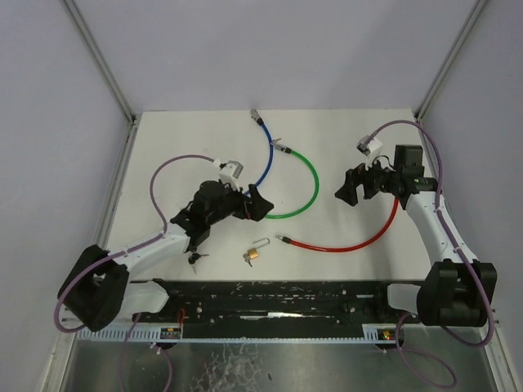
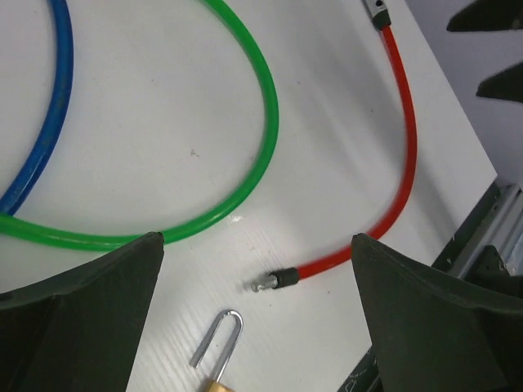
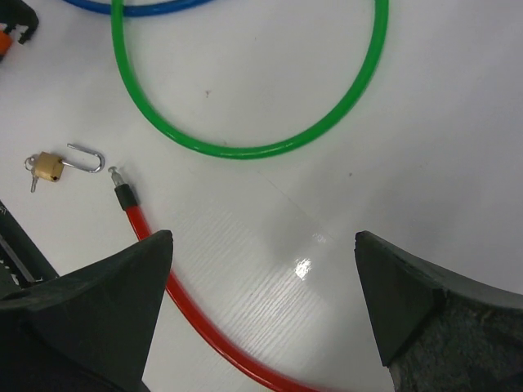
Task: Lock with the key
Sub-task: Pick up the lock from the center of the board.
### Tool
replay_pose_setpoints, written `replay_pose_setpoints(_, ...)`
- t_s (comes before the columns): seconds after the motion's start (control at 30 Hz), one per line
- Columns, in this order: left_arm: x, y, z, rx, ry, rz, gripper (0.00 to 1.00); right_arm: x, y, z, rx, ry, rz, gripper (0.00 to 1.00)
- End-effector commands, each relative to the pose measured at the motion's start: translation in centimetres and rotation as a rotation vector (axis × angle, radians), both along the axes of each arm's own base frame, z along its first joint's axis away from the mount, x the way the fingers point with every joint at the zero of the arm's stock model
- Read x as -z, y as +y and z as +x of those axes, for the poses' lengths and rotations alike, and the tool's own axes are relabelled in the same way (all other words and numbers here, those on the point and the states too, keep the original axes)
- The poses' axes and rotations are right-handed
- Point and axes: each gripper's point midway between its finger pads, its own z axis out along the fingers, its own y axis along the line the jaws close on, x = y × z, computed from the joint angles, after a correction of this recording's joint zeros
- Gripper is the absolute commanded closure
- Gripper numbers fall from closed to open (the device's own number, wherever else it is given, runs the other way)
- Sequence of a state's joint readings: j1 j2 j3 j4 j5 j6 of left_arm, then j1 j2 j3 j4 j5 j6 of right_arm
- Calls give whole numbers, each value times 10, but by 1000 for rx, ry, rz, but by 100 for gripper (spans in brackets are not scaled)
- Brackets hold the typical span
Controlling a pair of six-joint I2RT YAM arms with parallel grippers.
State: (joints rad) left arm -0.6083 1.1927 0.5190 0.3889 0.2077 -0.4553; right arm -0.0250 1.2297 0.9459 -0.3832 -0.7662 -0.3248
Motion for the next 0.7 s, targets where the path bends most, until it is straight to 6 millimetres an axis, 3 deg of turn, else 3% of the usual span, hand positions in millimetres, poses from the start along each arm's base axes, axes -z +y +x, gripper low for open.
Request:
replay_pose_setpoints(0.0, 11, -10, 26, -42, 106, 92, 9, 1, -12, 9, 27, 8, -105, 0)
replay_pose_setpoints(0.13, 36, -4, 41, -109, 191, 203, 11, 4, -13, 9, 30, 18, -117, 0)
replay_pose_setpoints(0.23, 42, 10, 56, -222, 200, 254, 11, 6, -13, 9, 29, 29, -120, 0)
replay_pose_setpoints(0.43, 32, 22, 73, -375, 198, 205, 11, 9, -9, 12, 33, 25, -102, 0)
replay_pose_setpoints(0.67, 29, 64, 83, -597, 190, 148, 13, 6, 9, 8, -15, 3, -55, 0)
